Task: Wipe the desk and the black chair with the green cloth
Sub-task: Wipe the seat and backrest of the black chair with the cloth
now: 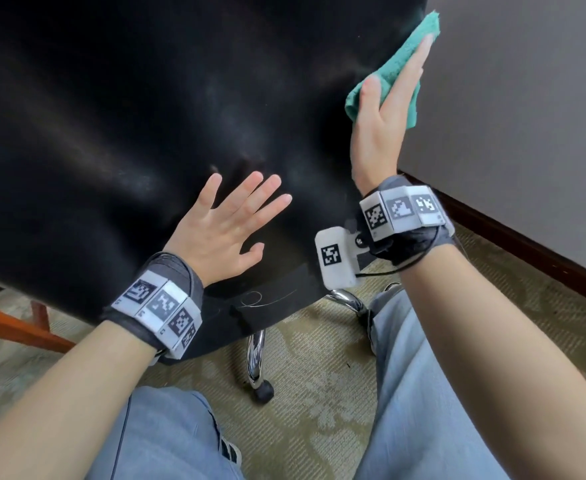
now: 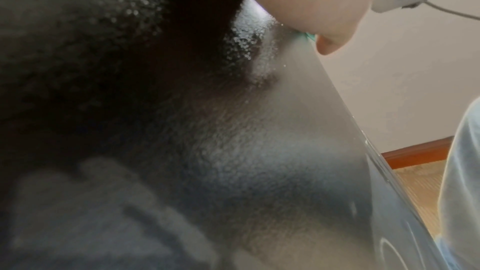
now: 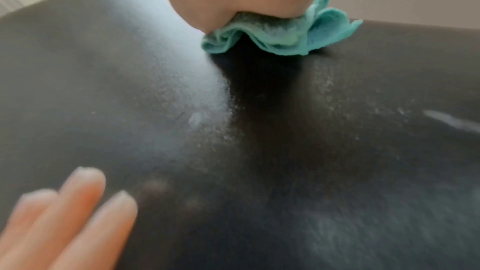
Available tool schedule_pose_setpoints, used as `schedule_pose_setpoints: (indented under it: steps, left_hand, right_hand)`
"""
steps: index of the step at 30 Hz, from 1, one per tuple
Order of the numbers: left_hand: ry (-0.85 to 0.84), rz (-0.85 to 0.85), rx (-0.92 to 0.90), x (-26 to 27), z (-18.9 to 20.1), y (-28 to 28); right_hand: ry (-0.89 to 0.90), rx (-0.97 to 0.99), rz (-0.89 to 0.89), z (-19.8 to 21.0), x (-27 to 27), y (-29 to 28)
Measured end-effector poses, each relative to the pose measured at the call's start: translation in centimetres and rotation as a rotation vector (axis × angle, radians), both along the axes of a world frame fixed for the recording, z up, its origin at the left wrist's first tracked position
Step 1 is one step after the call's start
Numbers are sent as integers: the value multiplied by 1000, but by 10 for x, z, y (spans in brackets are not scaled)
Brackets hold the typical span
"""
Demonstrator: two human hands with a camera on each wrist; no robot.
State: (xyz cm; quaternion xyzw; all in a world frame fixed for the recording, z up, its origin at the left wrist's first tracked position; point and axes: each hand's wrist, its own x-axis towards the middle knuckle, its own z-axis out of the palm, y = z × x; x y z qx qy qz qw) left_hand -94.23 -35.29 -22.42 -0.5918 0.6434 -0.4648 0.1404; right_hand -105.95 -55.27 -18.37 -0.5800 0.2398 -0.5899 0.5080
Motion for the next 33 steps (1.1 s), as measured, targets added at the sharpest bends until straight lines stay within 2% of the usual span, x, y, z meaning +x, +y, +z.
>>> schedule_pose_setpoints:
  steps: [3, 6, 9, 11, 14, 18, 22, 25, 27, 29, 33]
  left_hand:
    - [-6, 5, 2, 0, 0, -2]
    - [-22, 17, 1, 0, -1, -3]
    - [-17, 20, -2, -1, -2, -4]
    - [-21, 23, -10, -1, -2, -4]
    - [-22, 22, -12, -1, -2, -4]
    - [-13, 2, -20, 0, -3, -4]
    - [-12, -16, -18, 1, -3, -4]
    - [-8, -20, -24, 1, -3, -3]
    - [-11, -15, -30, 1, -4, -2]
    - [-15, -13, -40, 2, -4, -2]
    - [-21, -25, -47, 3, -4, -1]
  right_hand:
    - [16, 30, -68, -11, 7, -1]
    - [55, 164, -133, -45, 11, 4]
    - [112, 329, -93, -85, 9, 15]
    - [179, 361, -59, -102, 4, 18]
    - [217, 381, -35, -102, -2, 10]
    - [89, 497, -88, -71, -7, -5]
    - [-42, 331, -124, -17, 1, -7]
    - [-32, 42, -127, 3, 7, 11]
    - [34, -164, -98, -13, 6, 25]
    - [177, -299, -38, -47, 2, 34]
    - [474, -296, 99, -120, -17, 55]
